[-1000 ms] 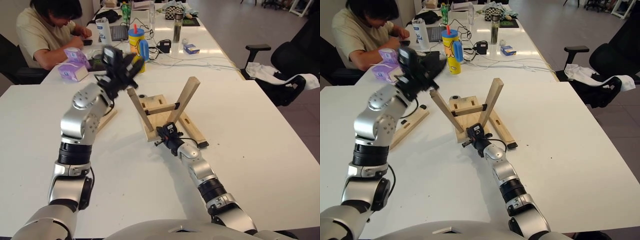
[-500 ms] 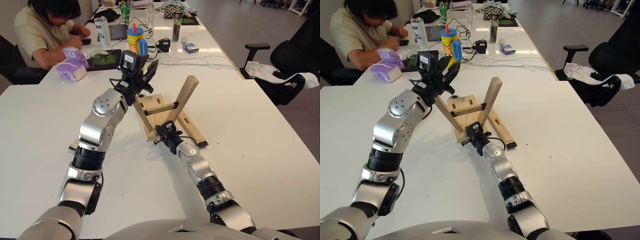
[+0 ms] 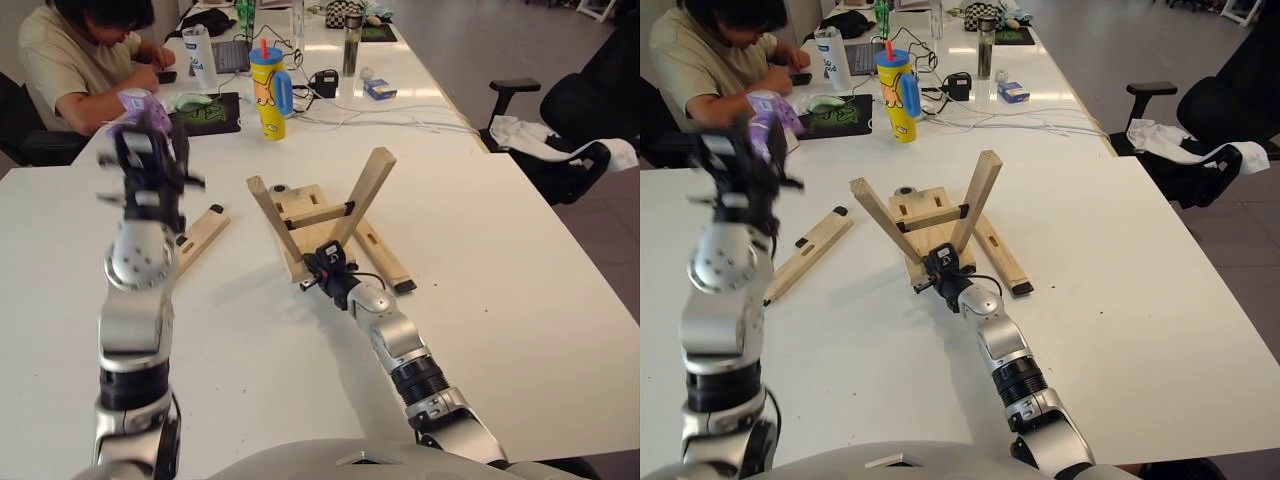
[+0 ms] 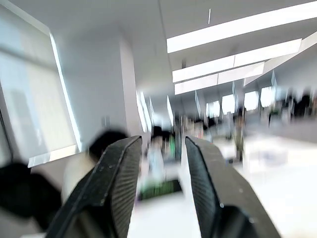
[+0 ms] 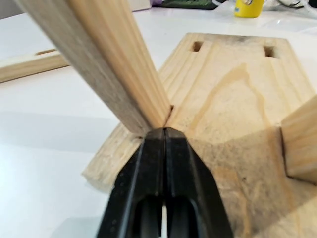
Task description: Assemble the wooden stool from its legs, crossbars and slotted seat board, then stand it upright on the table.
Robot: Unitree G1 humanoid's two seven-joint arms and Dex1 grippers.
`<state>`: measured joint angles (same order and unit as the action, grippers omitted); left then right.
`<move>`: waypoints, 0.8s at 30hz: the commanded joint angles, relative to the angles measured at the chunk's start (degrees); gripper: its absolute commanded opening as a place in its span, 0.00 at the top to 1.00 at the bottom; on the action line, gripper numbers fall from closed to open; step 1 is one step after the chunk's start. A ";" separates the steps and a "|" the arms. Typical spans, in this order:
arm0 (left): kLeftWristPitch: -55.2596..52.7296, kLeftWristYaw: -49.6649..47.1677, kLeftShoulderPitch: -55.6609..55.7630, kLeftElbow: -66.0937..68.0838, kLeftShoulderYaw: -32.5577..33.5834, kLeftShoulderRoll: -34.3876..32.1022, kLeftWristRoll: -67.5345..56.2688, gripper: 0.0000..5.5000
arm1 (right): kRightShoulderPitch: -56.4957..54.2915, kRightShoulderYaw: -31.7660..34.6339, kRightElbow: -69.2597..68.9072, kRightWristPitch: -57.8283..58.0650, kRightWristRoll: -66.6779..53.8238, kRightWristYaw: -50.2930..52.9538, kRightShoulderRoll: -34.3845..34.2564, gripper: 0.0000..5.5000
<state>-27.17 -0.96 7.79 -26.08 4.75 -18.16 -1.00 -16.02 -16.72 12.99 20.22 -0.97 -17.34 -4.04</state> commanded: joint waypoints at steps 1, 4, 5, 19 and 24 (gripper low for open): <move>-3.39 2.30 -5.27 2.75 -4.14 3.14 -0.67 0.70 | -1.50 -2.04 -1.22 2.98 -0.33 -0.63 -2.51 1.00; -4.38 2.26 -4.93 3.27 -5.12 4.80 -0.23 0.70 | -3.30 -0.84 0.37 4.16 0.20 2.90 -4.07 1.00; -4.21 1.96 -4.68 3.15 -5.13 5.29 -0.03 0.70 | -3.84 -0.30 -0.06 4.57 0.00 4.06 -4.62 1.00; 0.26 -3.89 -9.39 -5.73 1.26 12.40 -0.64 0.80 | 20.32 17.30 -41.45 4.44 -10.98 -0.88 11.98 1.00; 1.18 -6.81 -6.52 -5.77 4.32 11.64 2.44 0.93 | 10.92 28.90 -35.51 1.52 -8.52 9.95 13.37 1.00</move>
<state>-26.62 -6.12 -0.89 -31.13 7.57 -5.90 -0.67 0.56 8.38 -25.96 22.43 -10.35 -12.42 9.41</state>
